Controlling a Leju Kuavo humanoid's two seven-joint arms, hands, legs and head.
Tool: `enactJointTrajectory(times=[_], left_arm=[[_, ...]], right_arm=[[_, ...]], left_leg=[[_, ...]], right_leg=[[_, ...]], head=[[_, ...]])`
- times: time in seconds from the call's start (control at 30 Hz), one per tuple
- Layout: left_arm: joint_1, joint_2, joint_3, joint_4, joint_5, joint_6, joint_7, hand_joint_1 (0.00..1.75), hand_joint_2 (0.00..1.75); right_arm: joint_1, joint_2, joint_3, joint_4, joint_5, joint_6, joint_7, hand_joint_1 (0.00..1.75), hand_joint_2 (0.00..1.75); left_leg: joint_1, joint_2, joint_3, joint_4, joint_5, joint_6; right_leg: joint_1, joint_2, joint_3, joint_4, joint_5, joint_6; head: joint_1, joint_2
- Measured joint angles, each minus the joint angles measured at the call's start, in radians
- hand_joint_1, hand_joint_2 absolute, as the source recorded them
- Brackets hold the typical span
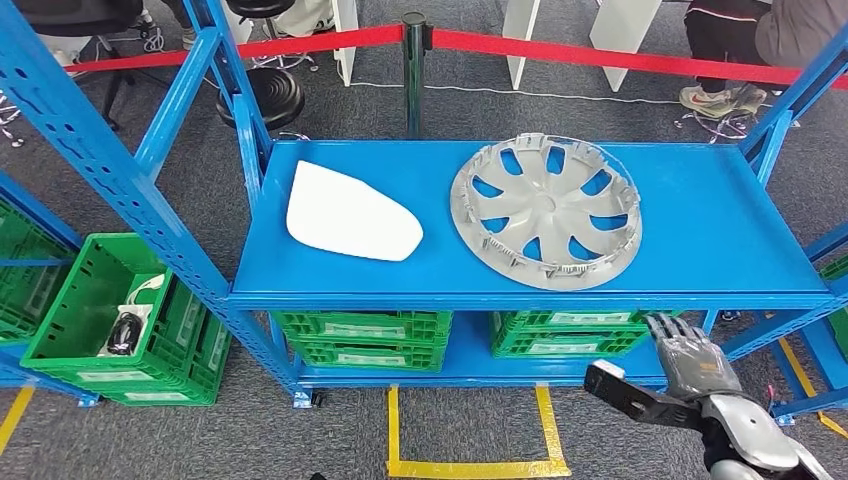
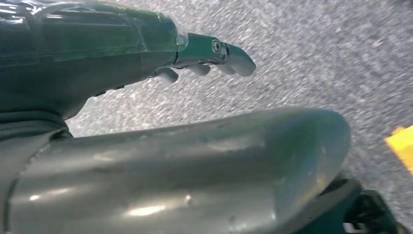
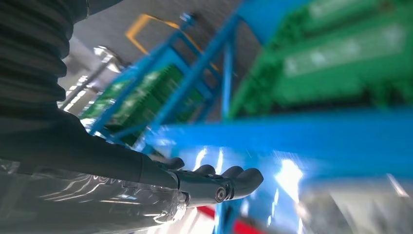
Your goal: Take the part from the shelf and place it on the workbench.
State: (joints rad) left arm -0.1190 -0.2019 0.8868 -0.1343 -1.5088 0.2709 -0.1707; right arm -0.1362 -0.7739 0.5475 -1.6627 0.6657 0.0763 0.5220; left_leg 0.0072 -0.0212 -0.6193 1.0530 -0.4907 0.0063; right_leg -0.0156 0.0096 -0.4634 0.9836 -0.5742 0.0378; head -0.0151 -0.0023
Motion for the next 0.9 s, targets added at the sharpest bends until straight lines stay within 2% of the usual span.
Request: enactJointTrajectory(times=[0.17,0.3,0.43,0.63,0.73,0.9], left_arm=[[0.000,0.002,0.003,0.000,-0.016,-0.018,0.039,0.00,0.00],[0.000,0.007,0.004,0.000,-0.030,-0.015,0.029,0.00,0.00],[-0.003,0.019,0.007,0.000,-0.027,0.019,-0.015,0.00,0.00],[-0.031,0.062,0.014,-0.001,-0.005,0.038,-0.047,0.00,0.00],[-0.046,0.076,0.016,-0.001,-0.003,0.036,-0.048,0.00,0.00],[-0.061,0.087,0.017,-0.002,-0.037,0.031,-0.054,0.00,0.00]], right_arm=[[0.015,-0.048,-0.019,0.039,0.016,-0.071,0.006,0.00,1.75],[-0.090,-0.027,-0.020,0.107,0.081,-0.126,-0.024,0.00,1.75],[-0.246,0.038,-0.002,0.196,0.096,-0.186,-0.082,0.00,1.75],[-0.474,0.188,0.047,0.342,0.090,-0.325,-0.154,0.00,1.75],[-0.534,0.247,0.064,0.385,0.074,-0.356,-0.162,0.00,1.75],[-0.579,0.325,0.086,0.408,0.004,-0.400,-0.213,0.00,1.75]], left_leg=[[0.000,0.008,0.000,0.000,0.000,0.000],[0.000,0.024,0.001,-0.001,0.000,0.000],[0.000,0.041,0.002,-0.002,0.000,0.000],[0.001,0.056,0.004,-0.003,0.000,0.000],[0.001,0.055,0.005,-0.003,0.000,0.000],[0.001,0.054,0.003,-0.003,0.000,0.000]], right_leg=[[0.000,0.001,0.000,0.001,0.000,0.000],[0.001,0.010,0.000,0.003,0.002,0.001],[0.002,0.021,-0.001,0.004,0.005,0.000],[0.004,0.031,-0.004,0.007,0.007,-0.002],[0.004,0.031,-0.004,0.007,0.007,-0.002],[0.003,0.032,-0.005,0.008,0.007,-0.003]], head=[[0.000,0.000],[0.000,0.000],[0.000,0.000],[0.000,0.000],[0.000,0.000],[0.000,0.000]])
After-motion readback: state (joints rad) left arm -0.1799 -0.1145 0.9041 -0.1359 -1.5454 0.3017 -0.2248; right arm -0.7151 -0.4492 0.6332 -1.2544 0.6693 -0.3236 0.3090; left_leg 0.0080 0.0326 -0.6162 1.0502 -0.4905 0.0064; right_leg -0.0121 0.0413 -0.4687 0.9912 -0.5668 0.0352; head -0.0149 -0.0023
